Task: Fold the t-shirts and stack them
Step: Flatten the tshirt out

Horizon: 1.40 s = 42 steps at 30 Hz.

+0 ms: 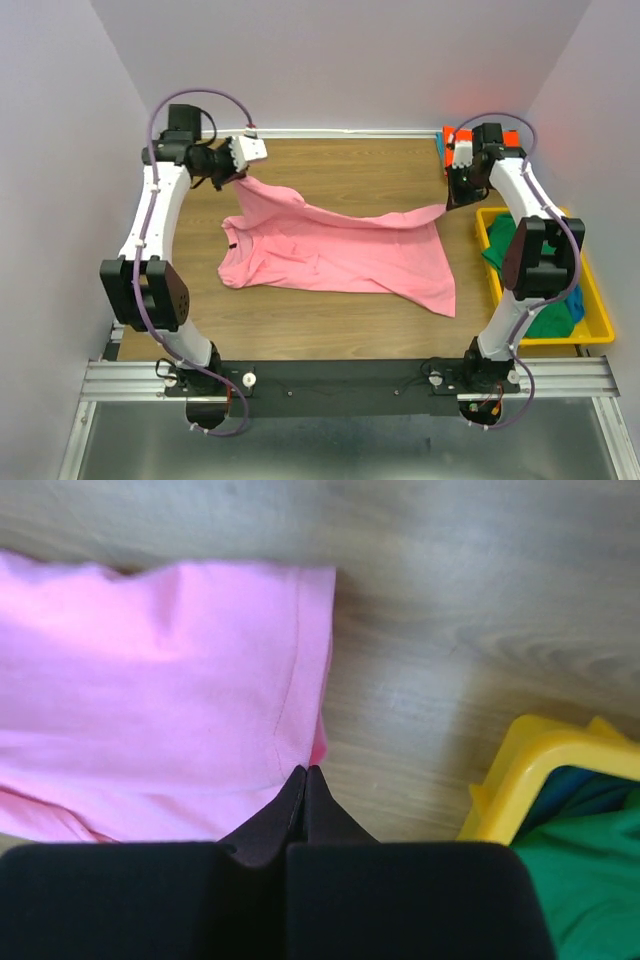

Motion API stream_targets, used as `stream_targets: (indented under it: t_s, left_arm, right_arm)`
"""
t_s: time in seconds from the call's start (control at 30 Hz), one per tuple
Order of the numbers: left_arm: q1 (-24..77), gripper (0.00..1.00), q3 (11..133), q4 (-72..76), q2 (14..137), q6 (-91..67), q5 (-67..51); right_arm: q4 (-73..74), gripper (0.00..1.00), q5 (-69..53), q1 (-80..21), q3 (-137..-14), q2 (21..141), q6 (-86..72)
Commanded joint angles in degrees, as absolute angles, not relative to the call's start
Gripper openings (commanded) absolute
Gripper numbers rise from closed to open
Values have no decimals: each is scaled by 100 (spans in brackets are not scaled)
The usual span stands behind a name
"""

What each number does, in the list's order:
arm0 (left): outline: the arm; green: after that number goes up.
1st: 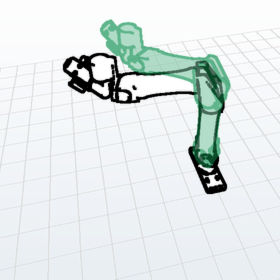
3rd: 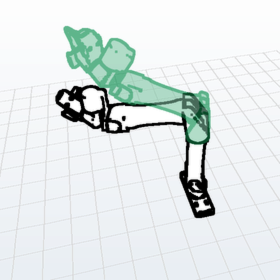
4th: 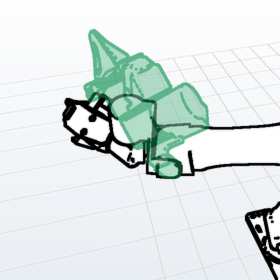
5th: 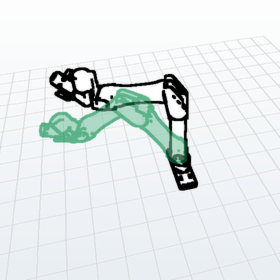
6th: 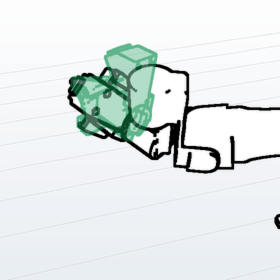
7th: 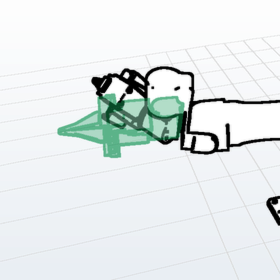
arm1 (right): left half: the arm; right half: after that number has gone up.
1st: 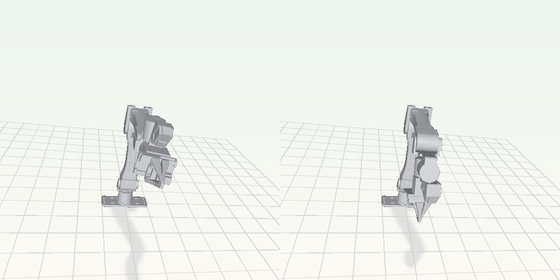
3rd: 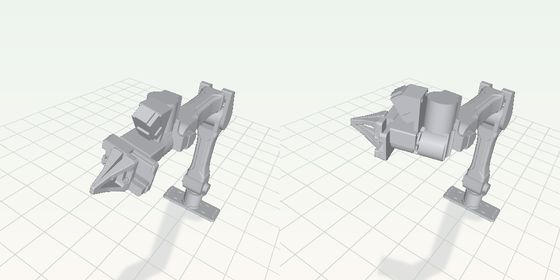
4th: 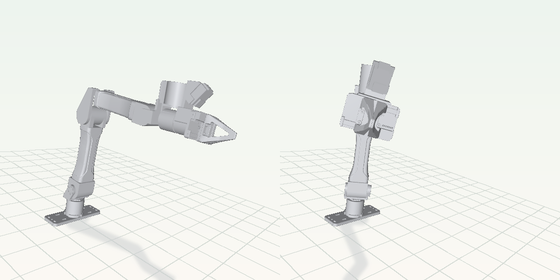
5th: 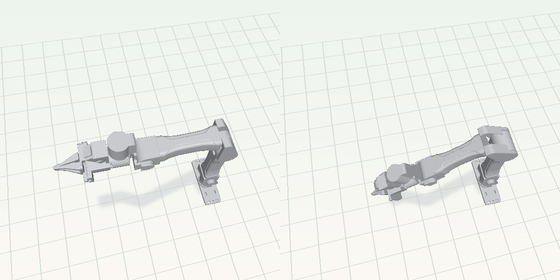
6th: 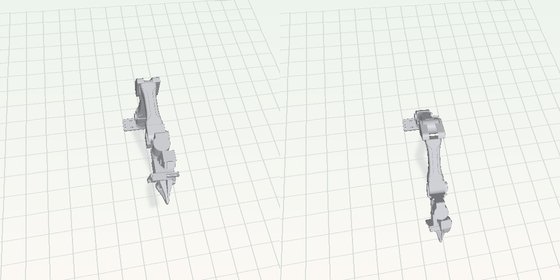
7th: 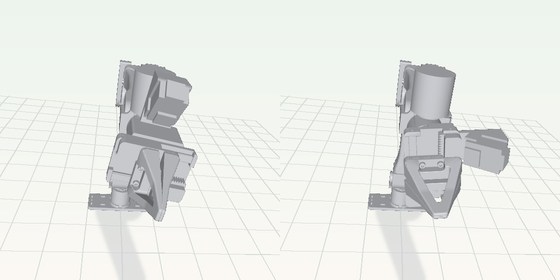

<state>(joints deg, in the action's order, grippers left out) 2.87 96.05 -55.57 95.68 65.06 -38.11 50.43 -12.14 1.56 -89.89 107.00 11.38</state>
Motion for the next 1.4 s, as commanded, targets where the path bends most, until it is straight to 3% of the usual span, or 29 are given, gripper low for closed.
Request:
stream_targets:
  t_s: [0.0, 0.47, 1.07, 1.37]
  left_arm:
    - [-234, 0, 9545, -4643, 9194, 5495, -4377]
    - [-1107, 0, 9299, -1294, 7305, 2620, -3947]
    - [-1116, 0, 9448, -80, 5345, 1538, -2128]
    - [-1125, 0, 9826, -26, 5853, 1573, -2153]
  right_arm:
    - [5062, 0, -1292, 193, -9762, 10503, 958]
    - [4826, 0, -1555, 281, -12251, 9889, 668]
    - [3622, 1, -598, 273, -13096, 7955, 483]
    - [3076, 0, -264, 281, -13184, 8287, 642]
